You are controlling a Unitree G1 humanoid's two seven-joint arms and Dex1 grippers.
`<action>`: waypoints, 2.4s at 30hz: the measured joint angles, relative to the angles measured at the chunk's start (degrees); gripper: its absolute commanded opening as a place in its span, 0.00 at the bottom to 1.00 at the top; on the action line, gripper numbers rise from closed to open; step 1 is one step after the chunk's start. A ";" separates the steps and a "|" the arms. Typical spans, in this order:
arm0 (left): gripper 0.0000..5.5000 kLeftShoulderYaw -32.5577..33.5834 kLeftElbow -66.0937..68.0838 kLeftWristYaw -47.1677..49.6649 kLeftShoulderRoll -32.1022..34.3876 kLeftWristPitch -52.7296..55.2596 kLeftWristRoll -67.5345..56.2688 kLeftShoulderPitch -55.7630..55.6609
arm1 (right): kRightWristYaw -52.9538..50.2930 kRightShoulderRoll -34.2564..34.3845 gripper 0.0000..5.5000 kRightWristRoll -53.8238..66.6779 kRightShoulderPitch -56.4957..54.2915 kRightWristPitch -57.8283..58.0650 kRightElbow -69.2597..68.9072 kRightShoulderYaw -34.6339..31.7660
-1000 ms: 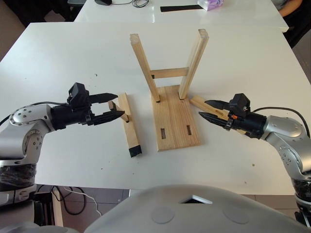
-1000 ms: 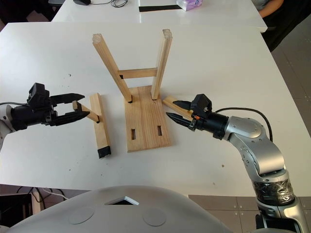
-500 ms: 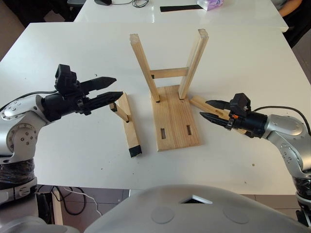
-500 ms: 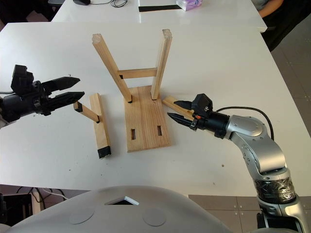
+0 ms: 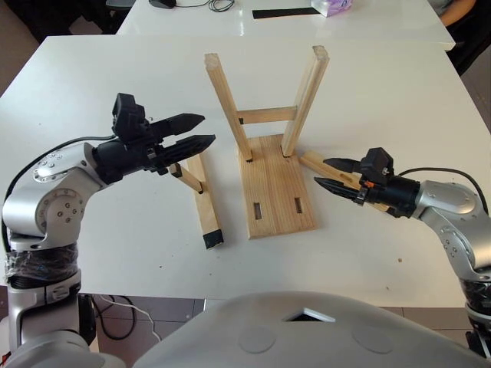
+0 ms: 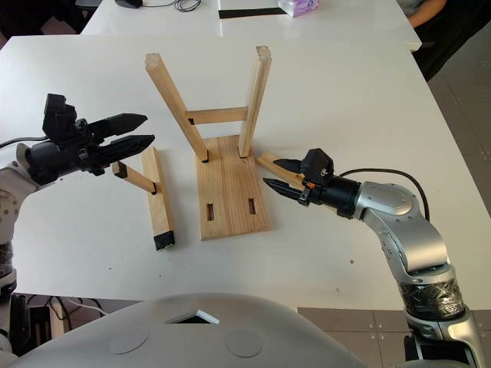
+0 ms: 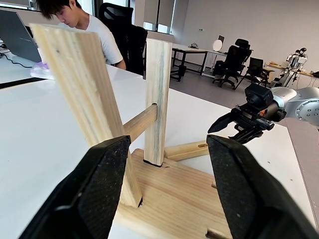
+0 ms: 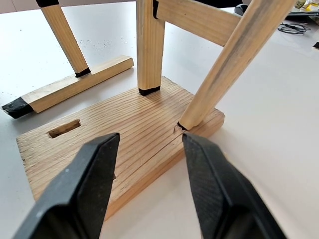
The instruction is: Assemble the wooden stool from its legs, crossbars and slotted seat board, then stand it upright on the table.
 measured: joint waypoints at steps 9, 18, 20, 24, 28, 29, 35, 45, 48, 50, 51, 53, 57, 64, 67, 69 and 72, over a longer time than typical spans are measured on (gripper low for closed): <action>0.52 -0.02 -0.48 0.87 -0.46 -0.02 -0.32 -0.93 | 0.18 0.00 0.42 -0.06 -0.43 0.00 0.19 0.29; 0.52 4.53 -3.02 2.41 0.31 2.09 -5.28 -1.82 | 0.22 -0.02 0.42 -0.05 -0.94 0.00 0.20 0.27; 0.52 4.89 -3.57 3.12 0.30 2.53 -6.21 -2.01 | 0.23 -0.02 0.42 -0.03 -0.96 0.00 0.20 0.27; 0.52 4.58 -4.65 3.93 -0.23 2.23 -6.23 -1.16 | 0.71 -0.37 0.42 0.03 -1.27 0.01 0.25 0.25; 0.52 0.13 -2.73 2.69 -1.56 -0.93 -0.59 4.42 | 1.52 -1.21 0.42 0.03 -1.46 0.02 0.71 0.23; 0.52 -1.80 -1.39 1.91 -3.00 -3.58 1.06 5.56 | 1.68 -1.25 0.42 0.03 -1.49 0.03 0.86 0.23; 0.52 -4.83 0.95 1.35 -6.13 -8.37 2.98 3.57 | 2.76 -1.28 0.42 -0.04 -3.22 0.02 1.97 1.26; 0.52 4.40 -4.75 6.28 -3.65 1.73 -11.77 0.16 | 2.21 -1.29 0.42 -0.07 -2.16 0.01 1.44 1.24; 0.52 4.47 -9.21 7.73 -2.40 3.62 -14.07 -1.14 | 1.80 -1.25 0.42 -0.07 -2.08 0.01 1.36 1.23; 0.52 3.00 -13.54 8.90 -1.22 5.37 -14.39 -0.41 | 1.51 -1.24 0.42 -0.06 -1.84 0.01 1.08 1.18; 0.52 1.11 -17.55 9.28 0.49 6.88 -13.98 2.10 | 1.36 -1.25 0.42 -0.05 -1.44 0.00 0.62 0.98; 0.52 -1.93 -22.46 8.20 3.24 7.38 -9.71 8.97 | 1.07 -1.25 0.42 -0.04 -0.92 0.00 0.21 0.66; 0.52 -3.99 -23.89 3.24 8.47 4.11 1.07 23.60 | 0.11 -1.20 0.42 -0.04 1.16 -0.03 -0.27 -0.52; 0.52 -18.64 -18.17 6.40 4.29 -1.93 16.05 24.83 | -1.52 0.15 0.42 -1.01 1.68 -0.36 -0.74 0.01; 0.52 -20.71 -14.06 8.54 1.46 -3.62 19.35 23.63 | -1.58 0.68 0.42 -1.23 1.65 -0.44 -0.74 0.94; 0.52 -21.28 -12.73 8.62 1.59 -5.20 21.55 23.64 | -1.59 0.74 0.42 -1.37 1.67 -0.50 -0.73 1.00; 0.52 -21.85 -11.55 7.35 2.85 -7.13 23.85 24.49 | -1.79 0.84 0.42 -1.60 1.88 -0.57 -0.74 1.01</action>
